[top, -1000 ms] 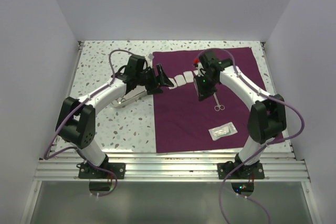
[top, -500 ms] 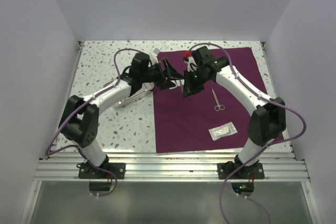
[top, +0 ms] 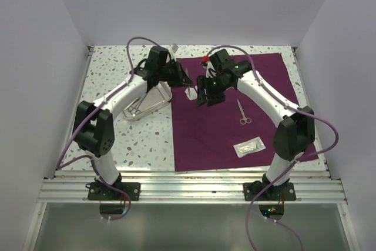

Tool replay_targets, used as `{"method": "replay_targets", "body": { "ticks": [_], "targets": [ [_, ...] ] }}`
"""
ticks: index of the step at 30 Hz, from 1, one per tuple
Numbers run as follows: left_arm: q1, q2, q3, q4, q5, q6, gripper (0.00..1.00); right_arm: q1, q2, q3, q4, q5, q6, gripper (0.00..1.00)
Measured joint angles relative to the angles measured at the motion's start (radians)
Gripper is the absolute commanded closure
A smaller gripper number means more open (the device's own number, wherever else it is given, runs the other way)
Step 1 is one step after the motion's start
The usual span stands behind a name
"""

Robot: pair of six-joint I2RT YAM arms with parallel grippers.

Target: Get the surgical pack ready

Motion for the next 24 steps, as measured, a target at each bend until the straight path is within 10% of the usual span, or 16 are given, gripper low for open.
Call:
{"method": "replay_targets", "body": {
  "ticks": [6,15,24],
  "targets": [
    [0.041,0.033,0.22,-0.382,-0.396,0.347,1.0,-0.097,0.051,0.013,-0.072,0.159,-0.083,0.45],
    [0.04,0.122,0.105,-0.609,-0.959,0.615,1.0,-0.288,0.192,-0.06,-0.098,0.416,-0.233,0.51],
    [0.042,0.203,0.076,-0.6,-1.083,0.676,0.5,-0.294,0.276,-0.061,-0.072,0.462,-0.269,0.51]
  ]
}}
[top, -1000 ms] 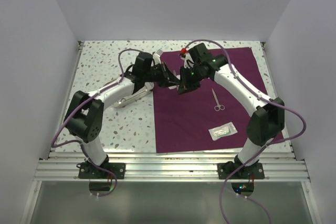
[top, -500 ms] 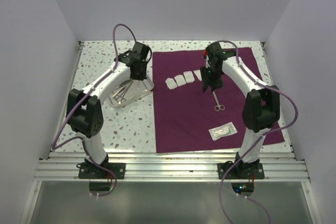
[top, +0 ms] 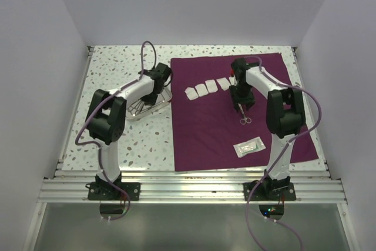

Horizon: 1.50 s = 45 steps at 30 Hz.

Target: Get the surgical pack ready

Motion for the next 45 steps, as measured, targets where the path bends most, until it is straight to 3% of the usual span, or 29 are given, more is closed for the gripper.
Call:
{"method": "replay_targets", "body": {
  "ticks": [6,16,24,29,31,35,41,45],
  "targets": [
    [0.0,-0.023,0.0,-0.001,0.026,-0.018,0.38,-0.002,0.034,0.008,0.037,0.007,-0.008,0.58],
    [0.0,-0.23,0.013,-0.009,0.204,-0.072,0.37,-0.025,0.081,0.018,0.076,-0.014,-0.029,0.66],
    [0.0,-0.248,0.02,-0.022,0.298,-0.099,0.36,-0.052,0.084,0.018,0.08,-0.082,-0.04,0.76],
    [0.0,-0.25,0.025,-0.027,0.36,-0.126,0.36,-0.061,0.082,0.014,0.084,-0.103,-0.043,0.89],
    [0.0,-0.252,0.031,-0.035,0.386,-0.135,0.35,-0.061,0.077,0.011,0.085,-0.104,-0.043,1.0],
    [0.0,-0.263,0.047,-0.047,0.439,-0.157,0.25,-0.061,0.075,0.014,0.081,-0.1,-0.04,1.0],
    [0.0,-0.299,0.054,-0.026,0.573,-0.204,0.24,-0.061,0.056,0.036,0.047,-0.101,-0.018,1.0],
    [0.0,-0.344,-0.022,0.103,0.735,-0.259,0.23,-0.056,0.003,0.052,0.018,-0.127,0.028,1.0]
  ]
}}
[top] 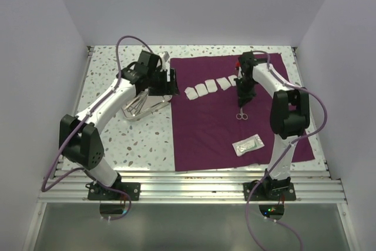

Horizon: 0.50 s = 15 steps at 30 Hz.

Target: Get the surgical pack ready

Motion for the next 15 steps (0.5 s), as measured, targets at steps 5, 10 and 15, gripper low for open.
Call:
{"method": "replay_targets", "body": {
  "ticks": [5,10,15],
  "targets": [
    [-0.014,-0.031,-0.139,0.208,0.195,-0.106,0.2,0.038,-0.092,0.0,0.009,-0.058,0.114,1.0],
    [-0.073,-0.023,-0.164,0.34,0.281,-0.175,0.2,0.128,-0.139,0.01,0.031,-0.093,0.208,1.0],
    [-0.114,0.033,-0.146,0.367,0.306,-0.187,0.2,0.145,-0.138,0.009,0.024,-0.063,0.192,1.0]
  ]
}}
